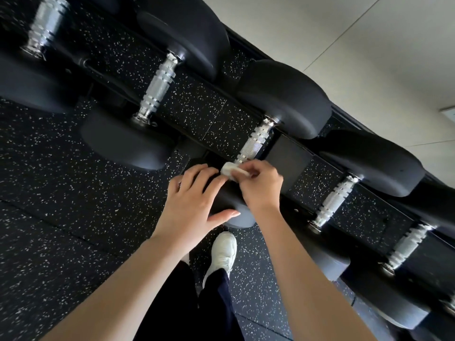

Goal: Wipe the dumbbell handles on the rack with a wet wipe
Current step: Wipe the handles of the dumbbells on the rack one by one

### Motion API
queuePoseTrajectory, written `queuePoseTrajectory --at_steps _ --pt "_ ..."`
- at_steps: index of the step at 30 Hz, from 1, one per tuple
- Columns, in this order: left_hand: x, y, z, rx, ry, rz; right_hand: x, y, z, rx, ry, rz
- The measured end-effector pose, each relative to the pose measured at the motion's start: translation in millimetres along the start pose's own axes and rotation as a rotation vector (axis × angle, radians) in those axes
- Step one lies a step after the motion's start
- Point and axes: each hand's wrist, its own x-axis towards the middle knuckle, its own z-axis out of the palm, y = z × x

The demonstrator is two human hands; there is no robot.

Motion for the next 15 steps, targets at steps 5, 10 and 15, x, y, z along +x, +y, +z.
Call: queuePoseTrajectory --at_steps 5,10,15 --pt "-1 1 0 0.003 -0.012 -0.009 4 6 -12 -0.042 -0.155 0.068" --pt "-1 3 0 0.005 -0.012 -0.02 4 16 -15 0.016 -0.199 0.165" --pt "-2 3 1 0.013 -0.007 -0.019 6 21 -14 0.197 -0.232 0.262"
